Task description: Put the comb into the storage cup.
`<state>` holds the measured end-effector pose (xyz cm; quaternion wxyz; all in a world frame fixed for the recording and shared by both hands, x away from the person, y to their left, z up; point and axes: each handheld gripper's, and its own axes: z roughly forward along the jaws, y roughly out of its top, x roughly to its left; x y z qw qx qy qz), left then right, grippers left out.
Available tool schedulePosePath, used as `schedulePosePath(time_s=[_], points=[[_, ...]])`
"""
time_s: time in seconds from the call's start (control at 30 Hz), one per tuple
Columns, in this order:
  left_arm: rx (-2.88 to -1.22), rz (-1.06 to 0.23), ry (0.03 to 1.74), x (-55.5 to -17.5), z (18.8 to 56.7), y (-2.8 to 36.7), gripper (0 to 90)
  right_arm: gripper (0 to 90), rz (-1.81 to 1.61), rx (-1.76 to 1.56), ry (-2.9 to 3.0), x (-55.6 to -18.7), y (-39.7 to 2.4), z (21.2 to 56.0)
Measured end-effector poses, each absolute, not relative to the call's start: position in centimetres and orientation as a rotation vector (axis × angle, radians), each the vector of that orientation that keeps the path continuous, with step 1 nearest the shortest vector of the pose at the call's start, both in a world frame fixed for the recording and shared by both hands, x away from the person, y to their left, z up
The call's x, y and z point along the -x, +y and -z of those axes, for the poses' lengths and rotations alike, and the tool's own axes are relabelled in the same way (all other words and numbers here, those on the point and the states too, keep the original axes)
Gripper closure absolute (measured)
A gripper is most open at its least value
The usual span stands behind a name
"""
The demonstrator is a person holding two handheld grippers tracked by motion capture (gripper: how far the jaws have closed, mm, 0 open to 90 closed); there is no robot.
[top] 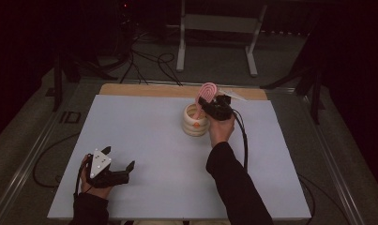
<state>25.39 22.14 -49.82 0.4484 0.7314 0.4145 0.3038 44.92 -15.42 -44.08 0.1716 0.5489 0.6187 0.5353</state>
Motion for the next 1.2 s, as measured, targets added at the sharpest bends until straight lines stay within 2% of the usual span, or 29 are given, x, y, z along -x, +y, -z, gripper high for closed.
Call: schedulePosePath(time_s=[1.2], points=[[-1.816, -0.750, 1.023, -25.45, 49.93, 21.95, 2.1, 62.1, -1.498, -1.584, 1.755, -44.88, -16.40, 44.71]])
